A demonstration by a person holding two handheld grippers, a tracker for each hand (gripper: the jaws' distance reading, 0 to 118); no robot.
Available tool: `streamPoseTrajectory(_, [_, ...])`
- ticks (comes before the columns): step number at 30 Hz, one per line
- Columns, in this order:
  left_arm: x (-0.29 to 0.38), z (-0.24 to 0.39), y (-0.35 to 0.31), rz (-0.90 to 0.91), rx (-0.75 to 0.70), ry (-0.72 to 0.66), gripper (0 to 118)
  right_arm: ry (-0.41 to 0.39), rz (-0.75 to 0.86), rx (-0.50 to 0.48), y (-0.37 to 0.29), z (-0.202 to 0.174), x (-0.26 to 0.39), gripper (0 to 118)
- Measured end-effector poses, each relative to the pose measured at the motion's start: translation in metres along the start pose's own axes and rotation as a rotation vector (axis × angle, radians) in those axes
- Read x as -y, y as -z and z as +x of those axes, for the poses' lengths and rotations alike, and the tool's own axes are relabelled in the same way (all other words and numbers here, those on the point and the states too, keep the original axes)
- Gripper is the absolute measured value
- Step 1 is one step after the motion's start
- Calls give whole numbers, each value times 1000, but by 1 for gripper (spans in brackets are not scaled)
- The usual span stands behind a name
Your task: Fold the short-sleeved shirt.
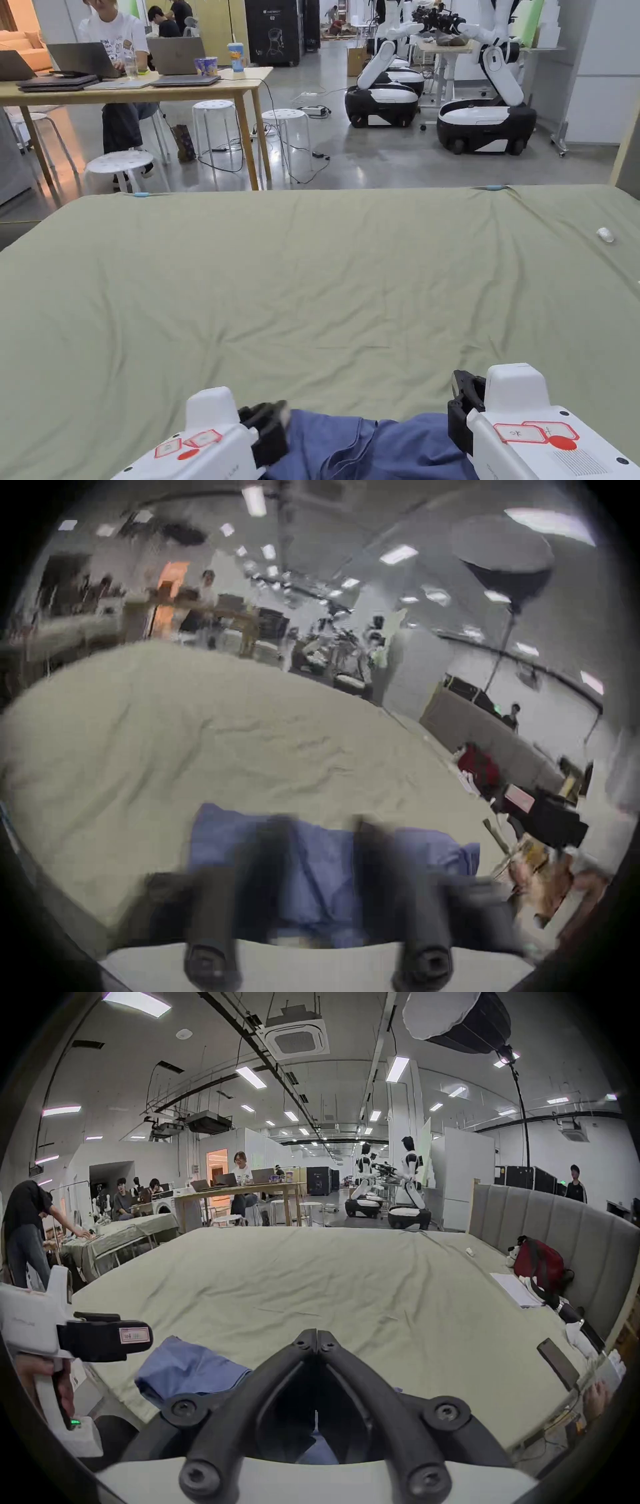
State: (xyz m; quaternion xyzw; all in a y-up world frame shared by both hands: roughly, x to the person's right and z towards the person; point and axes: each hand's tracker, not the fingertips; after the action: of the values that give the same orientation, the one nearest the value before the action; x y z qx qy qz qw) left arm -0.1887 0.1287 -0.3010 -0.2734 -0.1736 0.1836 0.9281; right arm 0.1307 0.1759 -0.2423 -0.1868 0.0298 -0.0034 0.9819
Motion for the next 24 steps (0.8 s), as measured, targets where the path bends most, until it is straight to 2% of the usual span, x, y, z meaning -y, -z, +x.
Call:
streamPoseTrajectory(1, [2, -6, 4, -14, -53, 3, 0, 4, -2, -2, 2, 2, 1, 0])
streamPoseTrajectory(3, [9, -10, 15, -59, -27, 16, 0, 12, -6, 1, 4, 4, 1, 0])
streamPoseTrajectory(5, [20, -2, 31, -122, 31, -36, 0, 12, -8, 6, 3, 6, 1, 0])
streamPoseTrajectory(7, [33, 6, 48, -166, -2, -4, 0, 17, -14, 10, 4, 8, 2, 0])
streamPoseTrajectory(11, [62, 30, 83, -275, 109, -19, 0, 14, -26, 21, 1, 12, 4, 0])
streamPoseTrajectory(13, [72, 50, 96, -331, 158, 29, 0, 11, -32, 24, 2, 17, 6, 0])
streamPoseTrajectory(14, [76, 54, 103, -359, 139, 49, 0, 12, -35, 25, 3, 18, 7, 0])
streamPoseTrajectory(17, [71, 61, 100, -282, 111, 37, 0, 11, -45, 28, 3, 20, 9, 0])
streamPoseTrajectory(20, [41, 75, 42, -37, 132, 122, 0, 8, -50, 18, 0, 19, 9, 0])
streamPoseTrajectory(21, [34, 75, 27, -7, 123, 159, 0, 4, -48, 12, 1, 20, 12, 0])
streamPoseTrajectory(23, [28, 63, 24, -95, 64, 203, 0, -9, -49, 11, 1, 17, 14, 0])
streamPoseTrajectory(24, [34, 41, 30, -101, 31, 175, 0, -10, -51, 9, 2, 13, 15, 0])
